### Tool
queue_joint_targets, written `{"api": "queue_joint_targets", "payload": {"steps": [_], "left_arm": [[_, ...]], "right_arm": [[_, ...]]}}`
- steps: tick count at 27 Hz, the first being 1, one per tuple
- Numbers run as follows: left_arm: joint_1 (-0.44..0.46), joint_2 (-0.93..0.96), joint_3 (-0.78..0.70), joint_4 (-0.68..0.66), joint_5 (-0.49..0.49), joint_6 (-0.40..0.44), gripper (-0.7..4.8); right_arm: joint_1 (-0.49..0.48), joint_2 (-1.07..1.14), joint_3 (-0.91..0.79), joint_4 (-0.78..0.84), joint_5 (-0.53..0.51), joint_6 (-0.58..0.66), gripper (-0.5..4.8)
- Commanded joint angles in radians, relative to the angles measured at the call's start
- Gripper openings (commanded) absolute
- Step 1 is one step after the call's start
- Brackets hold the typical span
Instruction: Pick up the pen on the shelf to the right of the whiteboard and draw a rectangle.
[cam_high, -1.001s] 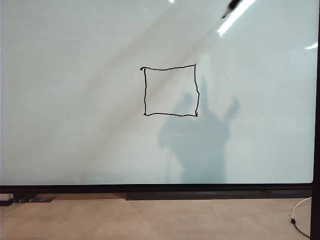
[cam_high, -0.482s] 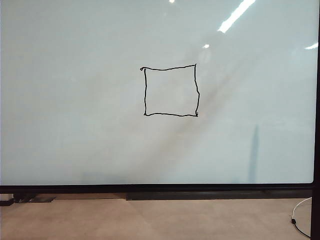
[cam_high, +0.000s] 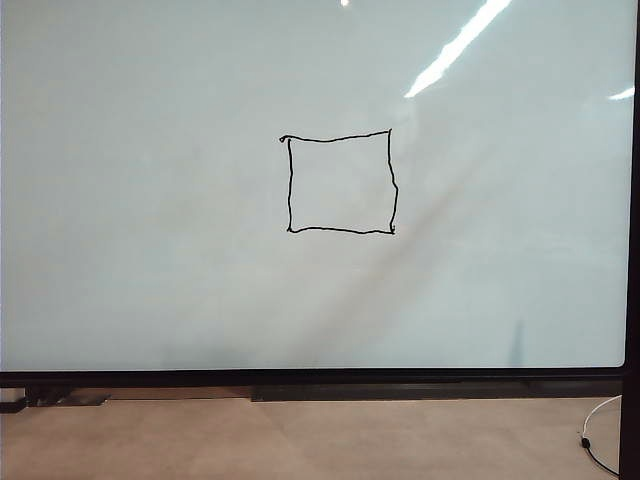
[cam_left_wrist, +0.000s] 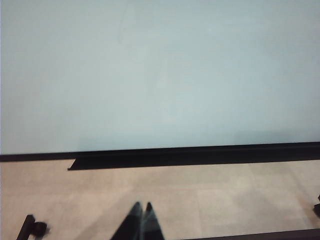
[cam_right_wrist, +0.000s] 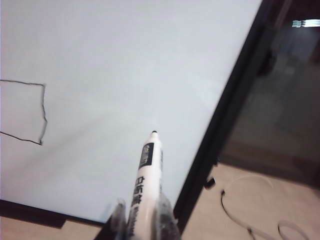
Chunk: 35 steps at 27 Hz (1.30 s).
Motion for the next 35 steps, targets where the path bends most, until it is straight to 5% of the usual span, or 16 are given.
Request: {"api": "queue_joint_targets", "payload": {"steps": [1, 6, 20, 29, 35], "left_arm": [[0.000, 0.000, 0.003, 0.012, 0.000, 0.000, -0.05], [0.000, 0.000, 0.003, 0.004, 0.003, 0.000, -0.05], [0.000, 0.000, 0.003, 0.004, 0.003, 0.000, -0.05], [0.000, 0.000, 0.003, 0.004, 0.003, 0.000, -0.05], [0.000, 0.000, 0.003, 0.004, 0.003, 0.000, -0.05]], "right_arm": [[-0.003, -0.001, -0.018, -0.004, 0.015, 0.045, -0.06], [-0.006, -0.001, -0.032, 0.006, 0.036, 0.089, -0.06], [-0.006, -0.002, -0.340, 0.451, 0.065, 0.111, -0.05], [-0.013, -0.002, -0.440, 0.537, 0.140, 0.072, -0.06], [-0.085, -0.002, -0.463, 0.573, 0.080, 0.074, -0.05]]}}
